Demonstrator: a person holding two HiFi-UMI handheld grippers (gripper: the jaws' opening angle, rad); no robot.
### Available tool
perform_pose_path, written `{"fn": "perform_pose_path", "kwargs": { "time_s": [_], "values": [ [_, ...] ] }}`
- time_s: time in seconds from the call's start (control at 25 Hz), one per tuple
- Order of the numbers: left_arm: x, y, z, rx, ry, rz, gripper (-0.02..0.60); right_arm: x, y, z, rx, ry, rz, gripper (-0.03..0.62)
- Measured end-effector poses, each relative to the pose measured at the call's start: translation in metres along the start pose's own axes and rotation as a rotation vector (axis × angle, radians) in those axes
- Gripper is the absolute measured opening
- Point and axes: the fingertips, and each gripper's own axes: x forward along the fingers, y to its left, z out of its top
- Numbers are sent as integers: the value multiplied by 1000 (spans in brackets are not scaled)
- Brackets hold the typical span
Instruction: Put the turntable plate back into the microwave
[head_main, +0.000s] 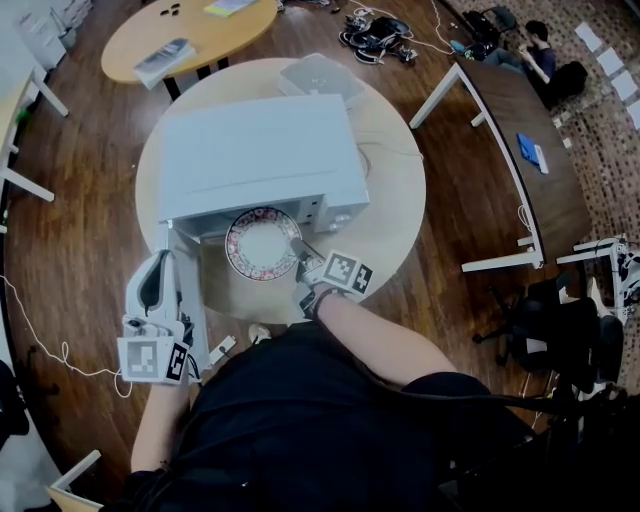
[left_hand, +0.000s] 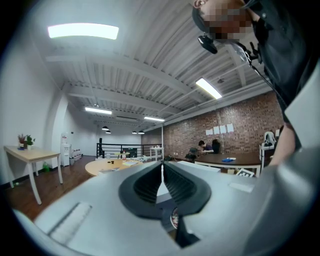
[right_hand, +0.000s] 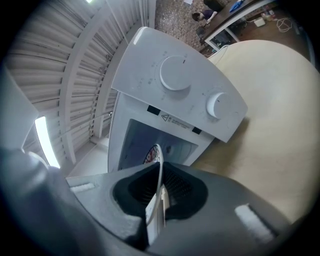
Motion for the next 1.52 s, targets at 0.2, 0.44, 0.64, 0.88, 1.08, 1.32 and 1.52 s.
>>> {"fn": "perform_pose_path", "kwargs": {
  "time_s": [0.2, 0.44, 0.64, 0.88, 1.08, 1.32, 1.52],
  "values": [
    [8, 3, 0, 0, 5, 12, 12, 11, 0, 4, 3, 3, 7, 18],
    [21, -2, -3, 18, 4, 10, 12, 12, -5, 9, 14, 3, 0, 18],
    [22, 3, 2, 26, 11, 10, 12, 19, -3, 9, 18, -1, -4, 18],
    [30, 12, 1, 22, 17, 16, 12, 35, -1, 7, 20, 11, -7, 18],
    [34, 19, 1, 17, 20, 6, 12, 46, 3, 7, 21, 3, -5, 18],
    [42, 25, -3, -1, 23, 9, 11, 58, 6, 7, 18, 14, -10, 18],
    [45, 25, -6, -6, 28, 1, 11, 58, 3, 10, 23, 8, -20, 18]
  ]
}}
